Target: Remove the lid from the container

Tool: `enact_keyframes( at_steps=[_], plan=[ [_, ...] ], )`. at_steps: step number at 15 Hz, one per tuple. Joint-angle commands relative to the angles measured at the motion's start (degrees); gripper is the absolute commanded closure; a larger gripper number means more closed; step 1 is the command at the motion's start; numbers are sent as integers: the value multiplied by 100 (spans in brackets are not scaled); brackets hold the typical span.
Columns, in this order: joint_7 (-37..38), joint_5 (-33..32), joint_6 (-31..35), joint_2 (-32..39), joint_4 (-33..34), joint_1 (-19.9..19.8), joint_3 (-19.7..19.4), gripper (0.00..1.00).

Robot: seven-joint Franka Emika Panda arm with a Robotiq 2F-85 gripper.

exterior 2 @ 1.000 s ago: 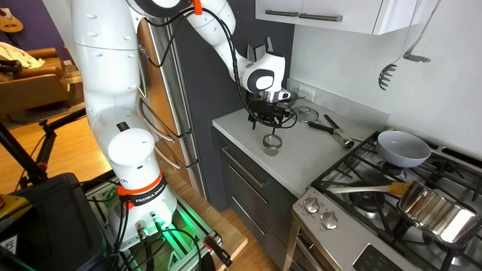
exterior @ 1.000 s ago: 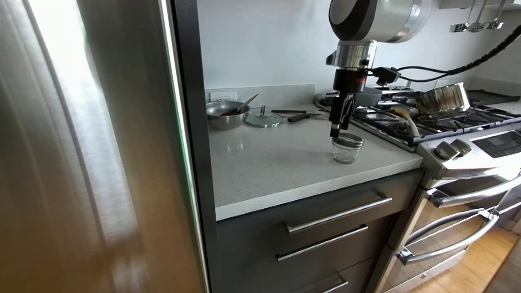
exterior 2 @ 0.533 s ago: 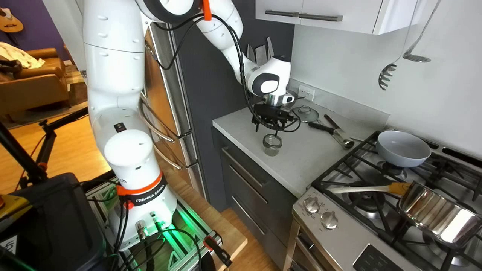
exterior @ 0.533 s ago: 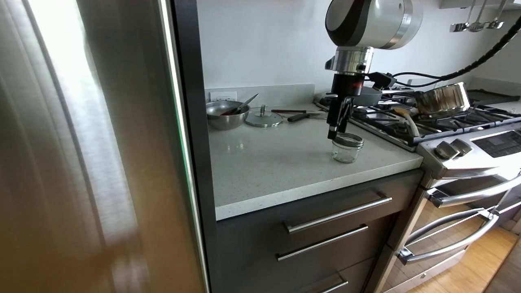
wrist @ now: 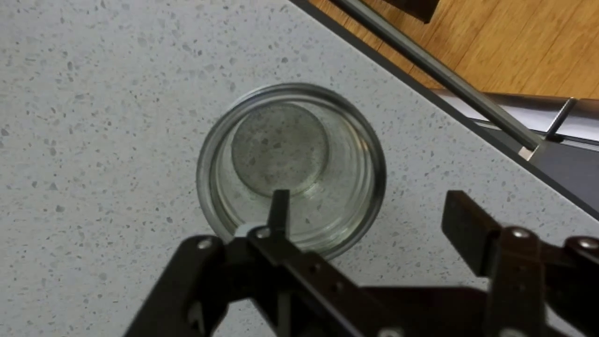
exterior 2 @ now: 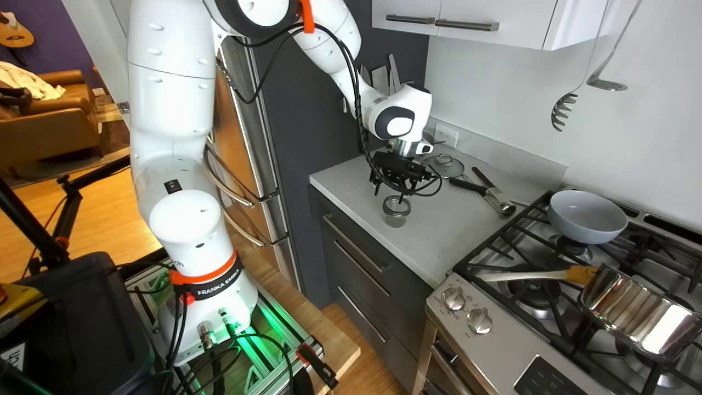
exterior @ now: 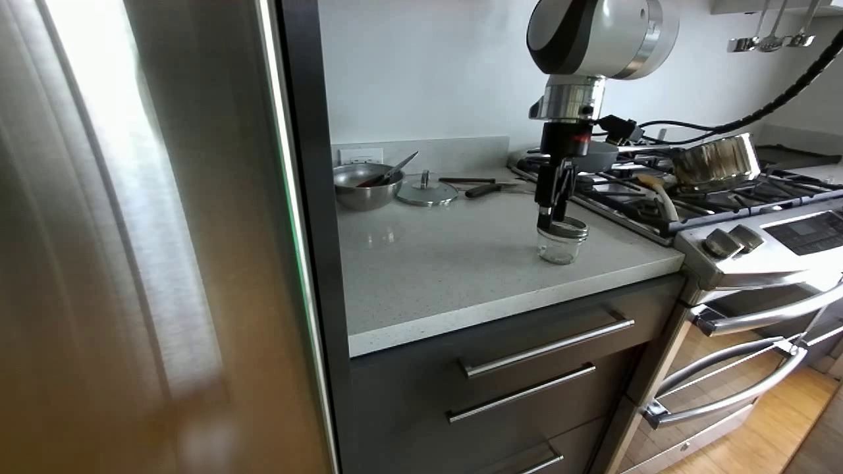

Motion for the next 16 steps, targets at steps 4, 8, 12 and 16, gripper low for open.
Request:
enact_keyframes(
  at_steps=[4, 8, 12, 16],
  plan=[
    [-7, 59, -402, 189, 304, -108, 88, 38],
    [12, 39, -488, 241, 378, -108, 77, 63],
    [16, 36, -593, 316, 460, -113, 80, 75],
    [93, -23, -643, 312, 484, -100, 56, 100]
  ],
)
